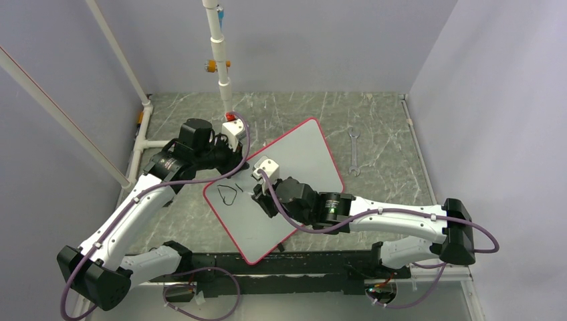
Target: Write a sentence on the whiteboard
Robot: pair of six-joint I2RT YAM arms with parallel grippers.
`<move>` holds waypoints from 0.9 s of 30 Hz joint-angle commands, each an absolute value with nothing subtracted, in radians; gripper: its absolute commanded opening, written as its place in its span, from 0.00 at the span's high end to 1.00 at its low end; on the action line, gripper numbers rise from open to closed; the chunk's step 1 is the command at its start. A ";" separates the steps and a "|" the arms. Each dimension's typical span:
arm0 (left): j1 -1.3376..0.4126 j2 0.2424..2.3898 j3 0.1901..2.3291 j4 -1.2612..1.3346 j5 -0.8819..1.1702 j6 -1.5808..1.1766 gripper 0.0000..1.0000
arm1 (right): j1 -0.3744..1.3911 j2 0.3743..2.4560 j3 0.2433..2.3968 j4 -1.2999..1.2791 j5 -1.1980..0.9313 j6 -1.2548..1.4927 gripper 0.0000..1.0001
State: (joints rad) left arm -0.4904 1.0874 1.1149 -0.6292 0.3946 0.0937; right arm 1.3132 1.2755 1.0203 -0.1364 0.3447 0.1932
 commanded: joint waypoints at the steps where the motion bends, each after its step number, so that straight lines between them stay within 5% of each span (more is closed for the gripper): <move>1: -0.495 1.072 1.113 -0.624 0.347 0.147 1.00 | 1.308 1.265 1.022 -0.146 0.333 0.204 1.00; 27: -0.494 1.071 1.113 -0.626 0.351 0.146 1.00 | 1.302 1.334 1.141 -0.141 0.411 0.170 1.00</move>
State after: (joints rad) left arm -0.4904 1.0870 1.1149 -0.6292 0.3943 0.0940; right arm 1.3125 1.3155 1.0874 -0.1600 0.3607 0.1886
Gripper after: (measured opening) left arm 0.157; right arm 0.152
